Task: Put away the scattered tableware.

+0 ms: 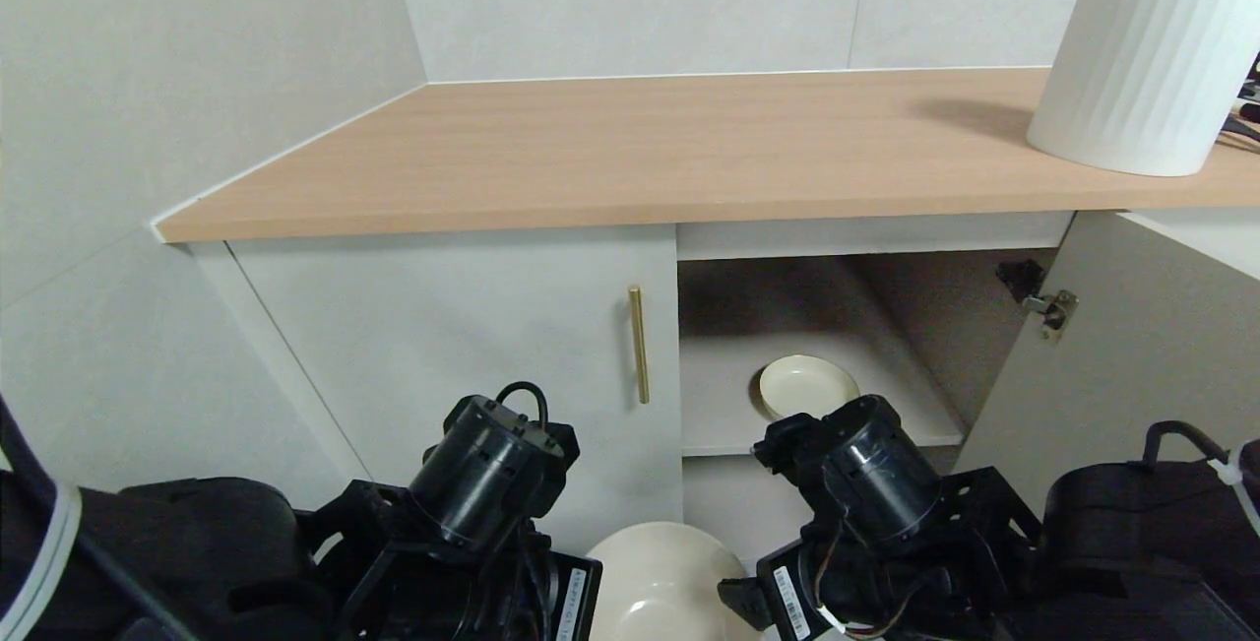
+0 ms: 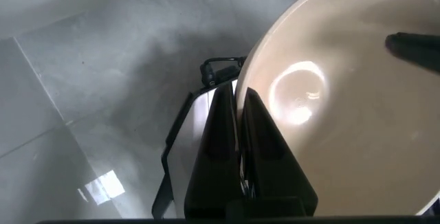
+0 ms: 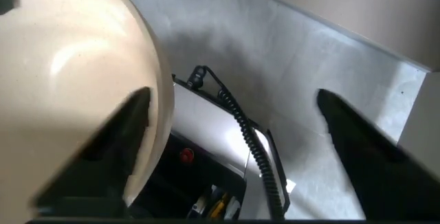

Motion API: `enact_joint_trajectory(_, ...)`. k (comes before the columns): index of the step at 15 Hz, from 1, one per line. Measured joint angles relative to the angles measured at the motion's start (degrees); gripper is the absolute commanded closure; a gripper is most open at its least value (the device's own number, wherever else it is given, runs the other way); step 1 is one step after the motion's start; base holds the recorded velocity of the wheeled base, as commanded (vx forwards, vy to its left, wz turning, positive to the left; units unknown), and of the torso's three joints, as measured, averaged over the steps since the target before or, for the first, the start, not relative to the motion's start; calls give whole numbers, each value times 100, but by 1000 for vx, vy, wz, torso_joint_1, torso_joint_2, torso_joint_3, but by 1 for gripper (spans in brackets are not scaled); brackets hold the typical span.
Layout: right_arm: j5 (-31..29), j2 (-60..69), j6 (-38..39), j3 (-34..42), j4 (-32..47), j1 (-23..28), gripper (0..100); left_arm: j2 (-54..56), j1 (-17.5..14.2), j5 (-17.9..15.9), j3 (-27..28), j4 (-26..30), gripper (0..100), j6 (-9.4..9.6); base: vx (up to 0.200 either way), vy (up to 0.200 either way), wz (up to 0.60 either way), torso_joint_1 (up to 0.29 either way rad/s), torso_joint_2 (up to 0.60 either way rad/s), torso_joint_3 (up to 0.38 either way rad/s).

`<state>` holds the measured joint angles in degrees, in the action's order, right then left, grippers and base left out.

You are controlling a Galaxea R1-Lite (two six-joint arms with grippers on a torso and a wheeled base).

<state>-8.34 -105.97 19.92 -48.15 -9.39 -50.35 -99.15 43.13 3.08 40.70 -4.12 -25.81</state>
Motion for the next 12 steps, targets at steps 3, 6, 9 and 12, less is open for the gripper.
enact_joint_trajectory(3,33,-15,6,4,-40,-12,100,-24,11,-49,0,-44,100,-16,0,0,0,0,0,0)
enact_joint_trajectory(6,49,-12,6,20,-43,-4,100,-46,6,-55,-24,-48,100,-13,0,0,0,0,0,0)
enact_joint_trajectory(9,24,-17,0,23,-18,0,100,-57,2,-51,-22,-23,100,-18,0,0,0,0,0,0)
enact_joint_trajectory(12,13,-17,-2,26,0,2,100,-61,2,-27,-28,-1,0,-18,0,0,0,0,0,0)
